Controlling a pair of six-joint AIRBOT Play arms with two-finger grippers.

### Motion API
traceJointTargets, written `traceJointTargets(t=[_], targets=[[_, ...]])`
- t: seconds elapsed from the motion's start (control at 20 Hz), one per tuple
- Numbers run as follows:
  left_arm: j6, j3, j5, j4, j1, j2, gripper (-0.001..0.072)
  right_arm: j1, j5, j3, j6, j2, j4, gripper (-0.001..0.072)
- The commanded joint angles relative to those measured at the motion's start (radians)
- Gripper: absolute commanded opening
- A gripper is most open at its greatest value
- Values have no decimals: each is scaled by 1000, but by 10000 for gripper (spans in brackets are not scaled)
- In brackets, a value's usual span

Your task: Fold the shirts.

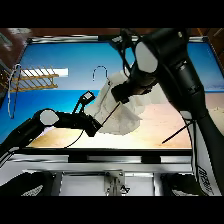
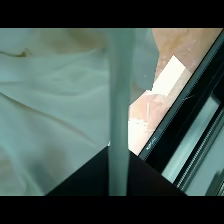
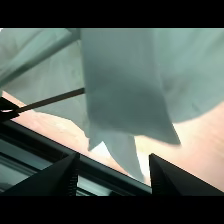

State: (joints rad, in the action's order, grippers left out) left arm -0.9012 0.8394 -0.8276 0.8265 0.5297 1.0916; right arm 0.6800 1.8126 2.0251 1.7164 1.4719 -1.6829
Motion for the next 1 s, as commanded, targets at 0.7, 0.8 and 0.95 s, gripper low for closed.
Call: traceJointTargets(t=[0.7,0.8,0.95], targets=[[53,82,-311,305,-68,-76,55,-529,-124,-53,-1351,3,327,549],[53,82,-311,305,-68,-76,55,-506,-160,-53,-1382,23,280,550],[53,82,-310,319,-68,-76,55,-505,-158,-53,-1402,51,309,551]])
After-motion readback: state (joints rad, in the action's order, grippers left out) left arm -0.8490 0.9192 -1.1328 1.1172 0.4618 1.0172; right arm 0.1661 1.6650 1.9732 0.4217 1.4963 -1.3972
